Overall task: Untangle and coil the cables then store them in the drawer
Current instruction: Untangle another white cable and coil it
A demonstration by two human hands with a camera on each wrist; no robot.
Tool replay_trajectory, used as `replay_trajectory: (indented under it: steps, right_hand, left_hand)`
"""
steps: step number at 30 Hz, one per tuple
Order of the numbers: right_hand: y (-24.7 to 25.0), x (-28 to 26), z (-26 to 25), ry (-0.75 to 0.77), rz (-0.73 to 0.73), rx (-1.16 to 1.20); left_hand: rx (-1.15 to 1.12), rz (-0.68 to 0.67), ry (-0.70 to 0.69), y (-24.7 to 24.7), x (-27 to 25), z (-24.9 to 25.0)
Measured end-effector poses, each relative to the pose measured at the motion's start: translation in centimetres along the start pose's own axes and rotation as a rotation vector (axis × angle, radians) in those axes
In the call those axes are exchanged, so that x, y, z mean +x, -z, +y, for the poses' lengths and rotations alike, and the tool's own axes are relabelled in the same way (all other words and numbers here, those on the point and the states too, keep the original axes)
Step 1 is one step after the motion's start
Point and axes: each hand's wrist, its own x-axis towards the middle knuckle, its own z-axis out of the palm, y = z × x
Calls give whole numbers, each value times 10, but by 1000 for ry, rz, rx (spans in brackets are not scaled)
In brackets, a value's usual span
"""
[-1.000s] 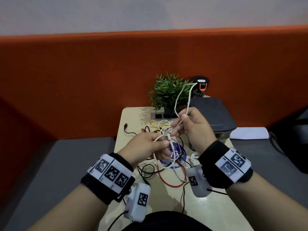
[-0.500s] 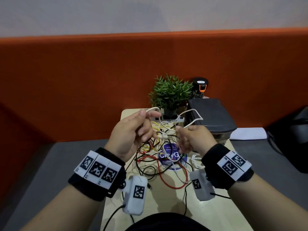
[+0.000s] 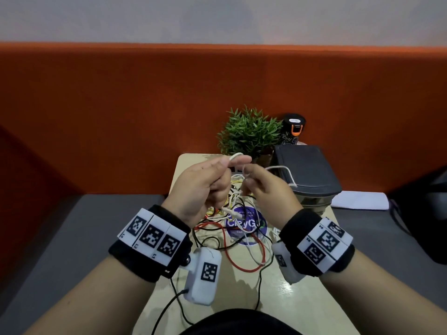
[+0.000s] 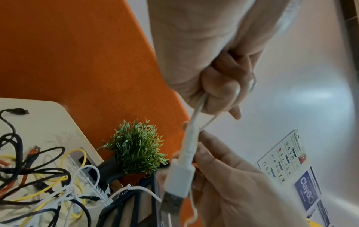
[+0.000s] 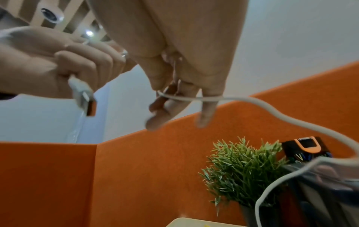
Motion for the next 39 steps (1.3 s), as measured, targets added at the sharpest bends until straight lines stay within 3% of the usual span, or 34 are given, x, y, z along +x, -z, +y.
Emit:
replay_trajectory:
  steps: [7,14,18,24,29,35,39]
  right_hand:
    - [-4,-13,-8,129,-250,-400]
    - [-6,-25,-20,244,-298,-640]
    - [-3,-32,-24,300,-345,-698]
    - [9,-37,-28,285,-325,-636]
    - [25,-38,-28,290,-190,-327]
    - [37,-33,-31,234,-61,-90]
    - [43,-26,-30,280,2,-30]
  left_hand:
    - [-113,29,-53,0,0,0]
    - [-153,112,-124,-9,1,-14]
    - [-62,176,-143,-12,0,-15]
    - [416,273,-197,-9,-1,-17]
    - [737,94,-245,-8,-4,-23]
    - [452,-30,-126,-23,-10,-24]
    - [277,-30,-117,-26,-11,-25]
